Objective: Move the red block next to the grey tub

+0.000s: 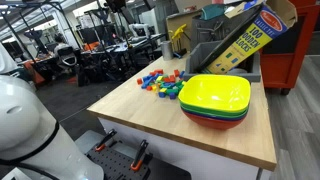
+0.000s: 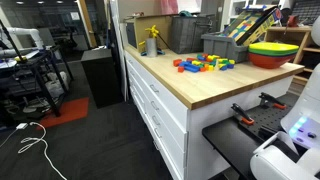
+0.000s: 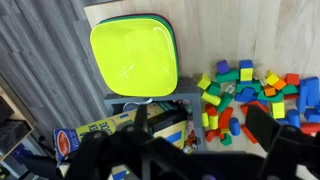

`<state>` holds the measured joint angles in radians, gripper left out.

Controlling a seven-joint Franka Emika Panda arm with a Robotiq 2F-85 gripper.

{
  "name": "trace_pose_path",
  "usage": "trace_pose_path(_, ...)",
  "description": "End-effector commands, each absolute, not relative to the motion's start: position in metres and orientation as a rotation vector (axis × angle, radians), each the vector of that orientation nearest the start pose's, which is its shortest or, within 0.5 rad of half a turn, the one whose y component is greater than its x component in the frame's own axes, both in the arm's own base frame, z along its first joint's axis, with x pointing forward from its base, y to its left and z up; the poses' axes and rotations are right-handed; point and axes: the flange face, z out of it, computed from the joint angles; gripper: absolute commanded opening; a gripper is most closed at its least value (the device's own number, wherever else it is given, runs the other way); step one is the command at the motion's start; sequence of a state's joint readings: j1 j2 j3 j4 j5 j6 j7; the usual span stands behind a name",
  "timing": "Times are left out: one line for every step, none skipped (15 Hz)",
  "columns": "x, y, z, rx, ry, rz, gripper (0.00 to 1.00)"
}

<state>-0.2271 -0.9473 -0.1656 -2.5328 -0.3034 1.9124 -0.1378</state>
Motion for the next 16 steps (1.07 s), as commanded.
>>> trace_pose_path(0.2632,-0.1469,0.5849,-3.335,0.256,-0.461,1.00)
trace_pose_path(0.2632,-0.1469,0.5849,-3.335,0.255,-0.461,1.00)
trace_pose_path(0.2632,-0.1469,0.5849,-3.335,0.256,-0.461,1.00)
trace_pose_path(0.2632,-0.1469,0.5849,-3.335,0.255,-0.461,1.00)
trace_pose_path(0.2632,-0.1469,0.5849,-3.335,0.256,-0.461,1.00)
trace_pose_path(0.2632,-0.1469,0.5849,-3.335,0.256,-0.461,1.00)
trace_pose_path(0.2632,-0.1469,0.5849,-3.335,0.255,-0.461,1.00)
trace_pose_path(0.2632,-0.1469,0.5849,-3.335,0.255,-0.461,1.00)
trace_pose_path(0.2632,-0.1469,0.5849,-3.335,0.256,-0.461,1.00)
trace_pose_path(0.2632,-0.1469,0.5849,-3.335,0.256,-0.461,1.00)
trace_pose_path(0.2632,-0.1469,0.5849,-3.335,0.255,-0.461,1.00)
trace_pose_path(0.2632,-0.1469,0.5849,-3.335,0.256,-0.461,1.00)
trace_pose_path(0.2632,-0.1469,0.5849,-3.335,0.255,-0.461,1.00)
trace_pose_path(0.2632,-0.1469,0.5849,-3.335,0.256,-0.461,1.00)
trace_pose_path(0.2647,-0.1450,0.5839,-3.340,0.258,-0.454,1.00)
trace_pose_path(0.2659,-0.1433,0.5839,-3.344,0.265,-0.457,1.00)
